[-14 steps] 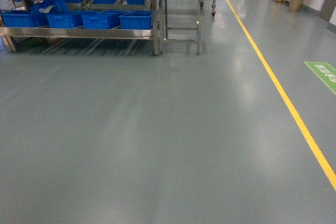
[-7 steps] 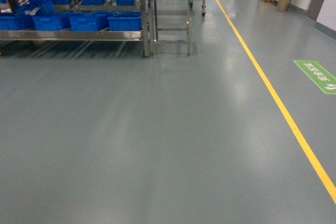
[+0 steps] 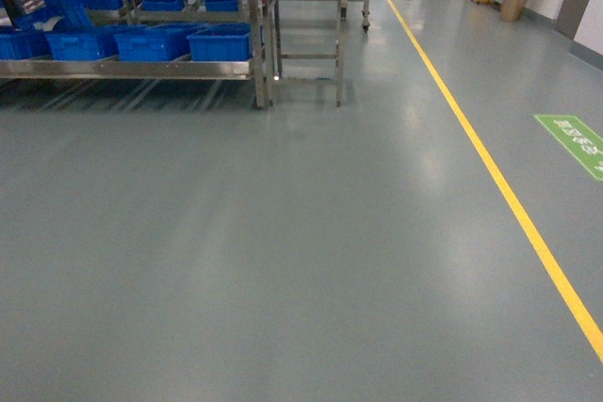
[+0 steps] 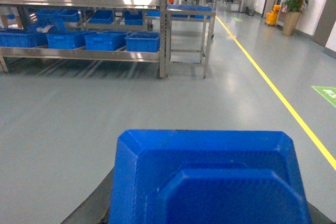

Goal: Sort blue parts and orange caps into right shelf containers

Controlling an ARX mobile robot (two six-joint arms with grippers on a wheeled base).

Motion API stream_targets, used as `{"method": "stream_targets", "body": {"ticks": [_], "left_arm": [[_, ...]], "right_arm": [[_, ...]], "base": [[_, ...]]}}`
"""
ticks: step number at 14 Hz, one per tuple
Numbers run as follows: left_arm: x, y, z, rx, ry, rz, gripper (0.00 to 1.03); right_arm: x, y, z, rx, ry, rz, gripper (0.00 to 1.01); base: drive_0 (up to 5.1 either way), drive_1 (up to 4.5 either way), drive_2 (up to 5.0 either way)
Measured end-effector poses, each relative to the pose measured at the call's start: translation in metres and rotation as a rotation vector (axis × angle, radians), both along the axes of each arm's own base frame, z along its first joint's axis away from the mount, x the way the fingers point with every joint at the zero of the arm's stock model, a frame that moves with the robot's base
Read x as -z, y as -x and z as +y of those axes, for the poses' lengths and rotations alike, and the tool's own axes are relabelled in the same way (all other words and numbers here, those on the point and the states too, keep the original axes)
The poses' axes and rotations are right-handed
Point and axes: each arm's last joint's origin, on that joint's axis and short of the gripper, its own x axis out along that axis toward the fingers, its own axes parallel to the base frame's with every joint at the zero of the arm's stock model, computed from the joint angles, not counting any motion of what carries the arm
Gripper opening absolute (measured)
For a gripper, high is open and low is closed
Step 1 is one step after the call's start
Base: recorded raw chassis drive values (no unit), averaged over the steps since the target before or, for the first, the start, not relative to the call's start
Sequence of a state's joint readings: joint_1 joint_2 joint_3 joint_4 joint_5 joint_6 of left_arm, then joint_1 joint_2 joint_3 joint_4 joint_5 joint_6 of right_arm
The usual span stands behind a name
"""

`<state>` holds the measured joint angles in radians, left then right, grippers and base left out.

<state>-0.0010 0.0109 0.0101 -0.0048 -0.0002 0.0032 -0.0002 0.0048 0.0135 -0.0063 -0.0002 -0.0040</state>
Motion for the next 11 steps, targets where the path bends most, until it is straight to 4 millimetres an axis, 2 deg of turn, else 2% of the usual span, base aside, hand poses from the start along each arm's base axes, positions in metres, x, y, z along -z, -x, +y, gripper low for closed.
{"method": "stream_targets", "body": {"ticks": [11], "left_arm": [[0.0001,0.0,0.0,-0.001,0.0,0.001,0.43]], "right_arm": [[-0.0001,0.0,0.0,0.0,0.0,-0.001,0.43]], "base": [[0.0,4.31,-4.3]]}}
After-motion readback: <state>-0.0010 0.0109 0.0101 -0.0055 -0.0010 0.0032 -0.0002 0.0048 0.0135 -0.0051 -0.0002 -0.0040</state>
